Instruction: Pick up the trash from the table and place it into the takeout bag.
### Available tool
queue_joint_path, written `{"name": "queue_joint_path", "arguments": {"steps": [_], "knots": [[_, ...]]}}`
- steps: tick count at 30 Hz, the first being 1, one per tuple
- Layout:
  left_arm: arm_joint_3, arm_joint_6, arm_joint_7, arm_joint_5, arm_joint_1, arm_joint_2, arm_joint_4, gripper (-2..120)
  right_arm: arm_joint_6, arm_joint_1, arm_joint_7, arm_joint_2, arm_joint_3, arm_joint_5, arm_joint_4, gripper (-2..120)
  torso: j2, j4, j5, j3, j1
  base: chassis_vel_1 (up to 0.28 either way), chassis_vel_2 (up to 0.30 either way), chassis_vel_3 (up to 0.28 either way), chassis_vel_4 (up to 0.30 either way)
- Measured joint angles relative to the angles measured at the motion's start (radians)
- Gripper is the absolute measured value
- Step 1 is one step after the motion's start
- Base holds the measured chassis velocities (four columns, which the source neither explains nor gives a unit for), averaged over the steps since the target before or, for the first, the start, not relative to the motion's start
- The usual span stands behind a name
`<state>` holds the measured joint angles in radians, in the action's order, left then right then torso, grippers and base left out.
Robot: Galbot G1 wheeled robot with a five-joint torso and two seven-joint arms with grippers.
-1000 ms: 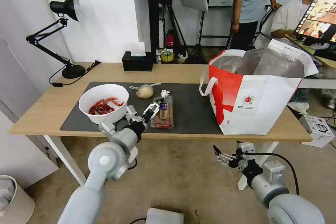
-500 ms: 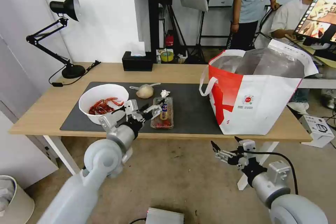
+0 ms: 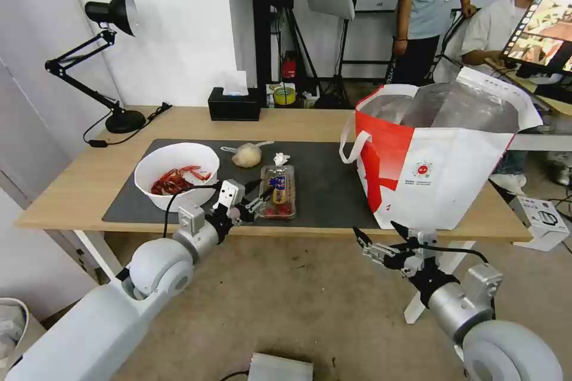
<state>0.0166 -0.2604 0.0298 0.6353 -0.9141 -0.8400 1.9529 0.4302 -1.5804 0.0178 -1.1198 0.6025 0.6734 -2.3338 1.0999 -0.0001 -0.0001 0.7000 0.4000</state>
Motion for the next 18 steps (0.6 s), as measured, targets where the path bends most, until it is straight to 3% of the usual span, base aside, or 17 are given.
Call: {"name": "queue_joint_path", "arguments": {"steps": [3,4,13,18], "knots": [[-0.01,0.002,0.003,-0.002,0.005,0.003,-0.007,16,0.0,0.004,-0.003,0.004,0.0,0.017,0.001,100,0.0,0.0001,0.0,0.0,0.0,0.0,0.0,0.0,0.0],[-0.041,0.009,0.02,-0.019,0.027,0.011,-0.032,1,0.0,0.029,-0.013,0.021,-0.004,0.079,0.013,100,0.0,0.0,0.0001,0.0,0.0,0.0,0.0,0.0,0.0],[-0.096,0.015,0.039,-0.034,0.073,0.014,-0.064,0,0.001,0.117,-0.043,0.055,-0.032,0.167,0.058,100,0.0,0.0,0.0001,0.0,0.0,0.0,0.0,0.0,0.0],[-0.106,0.016,0.045,-0.04,0.077,0.014,-0.076,0,0.006,0.215,-0.083,0.073,-0.09,0.295,0.116,100,0.0,0.0001,0.0001,0.0,0.0,0.0,0.0,0.0,0.0]]}}
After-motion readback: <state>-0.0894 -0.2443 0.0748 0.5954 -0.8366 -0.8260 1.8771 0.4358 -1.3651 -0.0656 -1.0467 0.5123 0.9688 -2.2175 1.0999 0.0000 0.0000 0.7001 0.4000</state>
